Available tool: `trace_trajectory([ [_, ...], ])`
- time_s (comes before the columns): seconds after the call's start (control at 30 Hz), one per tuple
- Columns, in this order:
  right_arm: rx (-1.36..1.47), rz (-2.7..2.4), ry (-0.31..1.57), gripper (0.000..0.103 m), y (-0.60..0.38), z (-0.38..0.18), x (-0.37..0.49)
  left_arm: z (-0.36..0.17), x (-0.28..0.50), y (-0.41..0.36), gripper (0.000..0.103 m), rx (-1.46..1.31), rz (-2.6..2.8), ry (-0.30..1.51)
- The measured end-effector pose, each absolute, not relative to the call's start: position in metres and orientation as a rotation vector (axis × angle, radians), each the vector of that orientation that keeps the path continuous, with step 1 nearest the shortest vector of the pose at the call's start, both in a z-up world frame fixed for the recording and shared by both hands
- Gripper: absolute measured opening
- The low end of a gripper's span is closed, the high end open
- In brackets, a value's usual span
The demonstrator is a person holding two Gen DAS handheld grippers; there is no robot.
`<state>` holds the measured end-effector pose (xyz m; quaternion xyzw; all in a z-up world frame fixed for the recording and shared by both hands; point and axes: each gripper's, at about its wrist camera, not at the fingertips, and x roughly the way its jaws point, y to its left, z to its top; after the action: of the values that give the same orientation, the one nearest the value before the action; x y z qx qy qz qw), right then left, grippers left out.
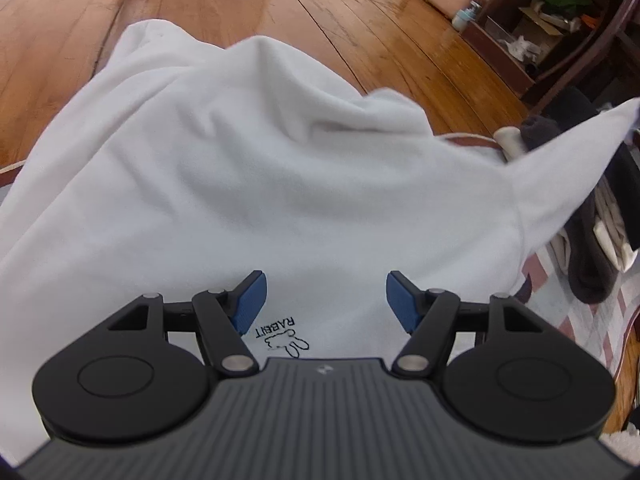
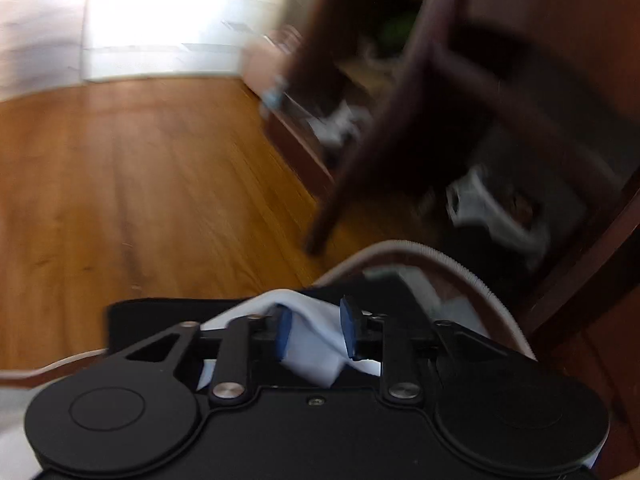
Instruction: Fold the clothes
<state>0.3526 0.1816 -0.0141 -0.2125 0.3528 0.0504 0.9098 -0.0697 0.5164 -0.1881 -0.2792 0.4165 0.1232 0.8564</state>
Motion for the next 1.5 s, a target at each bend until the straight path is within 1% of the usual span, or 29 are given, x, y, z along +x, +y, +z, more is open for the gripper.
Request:
trace_trajectory([
  [0.03, -0.443, 0.086, 0.702, 0.040, 0.185, -0.022, 0.351, -0.188, -0.073, 0.518, 0.066, -0.598, 0.264, 0.869],
  [0.07, -0.445, 0.074, 0.674, 0.041, 0.189, -0.029, 0.348, -0.188, -0.075, 0.519, 0.066, -0.607, 0.268, 0.865],
  [0.1, -0.426, 0.070, 0.644, 0.045, 0.190, -0.032, 0.342, -0.187, -0.078, 0.521, 0.066, -0.614, 0.271, 0.864],
  [0.2, -0.322, 0.104, 0.589, 0.056, 0.193, -0.024, 0.319, -0.184, -0.083, 0.523, 0.066, -0.615, 0.270, 0.862],
  [0.23, -0.307, 0.085, 0.588, 0.059, 0.196, -0.019, 0.308, -0.183, -0.082, 0.522, 0.066, -0.605, 0.254, 0.881],
  [0.27, -0.294, 0.086, 0.572, 0.059, 0.199, -0.013, 0.297, -0.182, -0.082, 0.520, 0.066, -0.590, 0.247, 0.903],
  [0.37, -0.243, 0.253, 0.554, 0.060, 0.202, -0.005, 0.246, -0.176, -0.087, 0.511, 0.066, -0.520, 0.258, 0.948],
  [0.4, -0.225, 0.314, 0.549, 0.062, 0.203, -0.002, 0.228, -0.174, -0.090, 0.509, 0.066, -0.505, 0.260, 0.957],
  [0.43, -0.212, 0.407, 0.591, 0.065, 0.206, -0.008, 0.211, -0.171, -0.093, 0.509, 0.066, -0.503, 0.264, 0.960],
  [0.47, -0.201, 0.515, 0.651, 0.065, 0.210, -0.017, 0.196, -0.169, -0.096, 0.510, 0.066, -0.499, 0.270, 0.957],
  [0.53, -0.216, 0.750, 0.859, 0.065, 0.229, -0.050, 0.170, -0.163, -0.101, 0.514, 0.066, -0.494, 0.284, 0.942],
  [0.6, -0.243, 0.946, 1.120, 0.064, 0.253, -0.097, 0.148, -0.160, -0.105, 0.517, 0.066, -0.513, 0.290, 0.928],
  [0.67, -0.270, 1.050, 1.305, 0.062, 0.276, -0.141, 0.126, -0.161, -0.107, 0.520, 0.066, -0.534, 0.291, 0.927],
  [0.73, -0.314, 1.053, 1.399, 0.060, 0.295, -0.176, 0.112, -0.164, -0.107, 0.522, 0.066, -0.532, 0.308, 0.939],
  [0.87, -0.284, 0.983, 1.516, 0.059, 0.315, -0.215, 0.104, -0.171, -0.112, 0.530, 0.066, -0.546, 0.323, 0.968],
  [1.0, -0.285, 0.962, 1.536, 0.060, 0.324, -0.232, 0.105, -0.171, -0.115, 0.537, 0.066, -0.570, 0.326, 0.957],
  [1.03, -0.295, 0.965, 1.529, 0.056, 0.326, -0.231, 0.102, -0.170, -0.114, 0.538, 0.066, -0.575, 0.329, 0.954],
  [1.07, -0.325, 0.975, 1.515, 0.042, 0.328, -0.229, 0.099, -0.170, -0.114, 0.539, 0.066, -0.583, 0.333, 0.952],
  [1.1, -0.346, 0.993, 1.500, 0.010, 0.326, -0.224, 0.097, -0.171, -0.114, 0.540, 0.066, -0.590, 0.338, 0.953],
  [1.23, -0.403, 1.069, 1.443, 0.009, 0.308, -0.198, 0.090, -0.174, -0.122, 0.540, 0.066, -0.613, 0.361, 0.975],
  [1.37, -0.427, 1.126, 1.395, 0.009, 0.276, -0.165, 0.073, -0.156, -0.132, 0.534, 0.066, -0.557, 0.370, 0.954],
  [1.4, -0.444, 1.142, 1.383, 0.009, 0.268, -0.163, 0.066, -0.151, -0.134, 0.533, 0.069, -0.538, 0.372, 0.942],
  [1.5, -0.569, 1.130, 1.458, 0.009, 0.267, -0.198, 0.060, -0.145, -0.133, 0.539, 0.074, -0.530, 0.373, 0.922],
])
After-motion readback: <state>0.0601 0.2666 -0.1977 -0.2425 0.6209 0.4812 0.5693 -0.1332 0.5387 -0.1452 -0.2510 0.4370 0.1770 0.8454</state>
